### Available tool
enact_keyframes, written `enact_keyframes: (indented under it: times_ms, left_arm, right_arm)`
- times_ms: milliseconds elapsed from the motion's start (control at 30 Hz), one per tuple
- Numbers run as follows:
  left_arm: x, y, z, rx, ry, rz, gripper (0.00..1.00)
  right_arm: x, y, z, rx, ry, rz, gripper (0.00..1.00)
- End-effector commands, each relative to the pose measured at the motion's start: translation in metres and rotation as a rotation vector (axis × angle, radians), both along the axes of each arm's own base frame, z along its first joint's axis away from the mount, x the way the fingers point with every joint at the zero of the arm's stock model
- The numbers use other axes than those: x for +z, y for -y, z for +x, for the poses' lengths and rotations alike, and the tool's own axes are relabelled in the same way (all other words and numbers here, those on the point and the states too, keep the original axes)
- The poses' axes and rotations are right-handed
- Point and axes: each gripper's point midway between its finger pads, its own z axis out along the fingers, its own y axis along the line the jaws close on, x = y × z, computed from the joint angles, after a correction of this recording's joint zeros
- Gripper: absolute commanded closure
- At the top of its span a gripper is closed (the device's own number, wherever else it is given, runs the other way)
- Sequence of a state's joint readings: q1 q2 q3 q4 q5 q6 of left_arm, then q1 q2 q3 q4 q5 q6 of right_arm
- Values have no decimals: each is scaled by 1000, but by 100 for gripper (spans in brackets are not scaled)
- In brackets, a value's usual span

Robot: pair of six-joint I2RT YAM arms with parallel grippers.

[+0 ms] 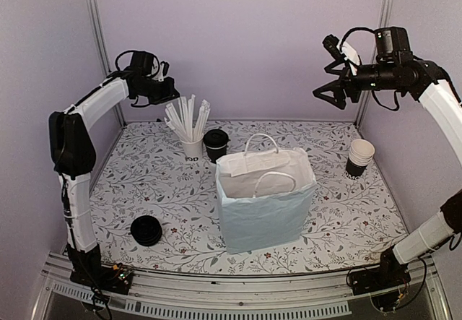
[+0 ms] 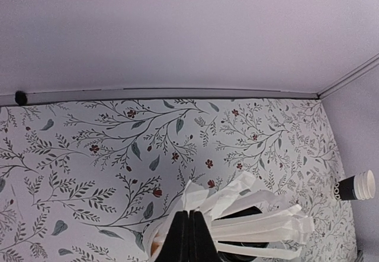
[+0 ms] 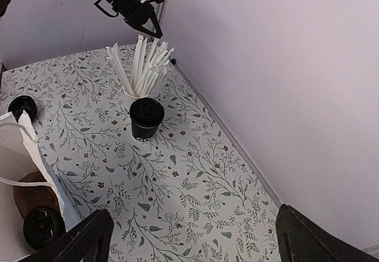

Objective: Pack the takeout coffee

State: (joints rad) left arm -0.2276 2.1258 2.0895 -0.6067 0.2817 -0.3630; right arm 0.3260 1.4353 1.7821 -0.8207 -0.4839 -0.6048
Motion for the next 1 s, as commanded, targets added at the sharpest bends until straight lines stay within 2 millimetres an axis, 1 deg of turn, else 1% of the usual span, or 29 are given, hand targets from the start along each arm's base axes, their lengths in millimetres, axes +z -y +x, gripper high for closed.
enact_keyframes:
  times_ms: [0,67,167,233,333,367,400,433,467,567,667,733,800,867,967]
  left_arm:
    - [32,7,-2,-34,69,-12,100]
    - [54,7,-7,-42,109,-17,100]
    - [100,4,-23,-41,174,-29,100]
    - [129,2,-38,-44,213,-37,100]
    - [172,-5,-66,-45,280,-47,100]
    - [186,-8,-76,-44,304,-50,100]
    - [205,-11,-90,-46,338,-57,100]
    - [213,-12,-97,-52,350,-61,100]
    - [230,-14,-112,-57,383,-71,100]
    - [265,-13,-149,-112,450,-116,100]
    - [288,-2,-189,-207,501,-178,100]
    - [295,7,-213,-273,511,-211,100]
    - [298,20,-238,-359,506,-252,100]
    - [298,37,-265,-462,491,-303,100]
    - [300,57,-298,-567,472,-369,100]
  right_arm:
    - [3,1,0,0,11,15,1]
    - [4,1,0,-2,15,14,1]
    - [4,1,1,-2,17,13,1]
    - [5,1,2,-2,18,13,1]
    - [6,0,3,-2,19,14,1]
    - [5,0,4,-1,17,12,1]
    - [5,0,5,-1,16,13,1]
    - [5,0,6,-1,17,13,1]
    - [5,-1,7,-1,16,14,1]
    - [4,-1,9,-2,11,13,1]
    - [1,-1,11,-8,4,9,1]
    - [-4,0,14,-19,-5,-1,1]
    - [-13,0,18,-29,-21,-13,1]
    - [-22,2,21,-41,-37,-28,1]
    - [-35,4,28,-64,-63,-46,1]
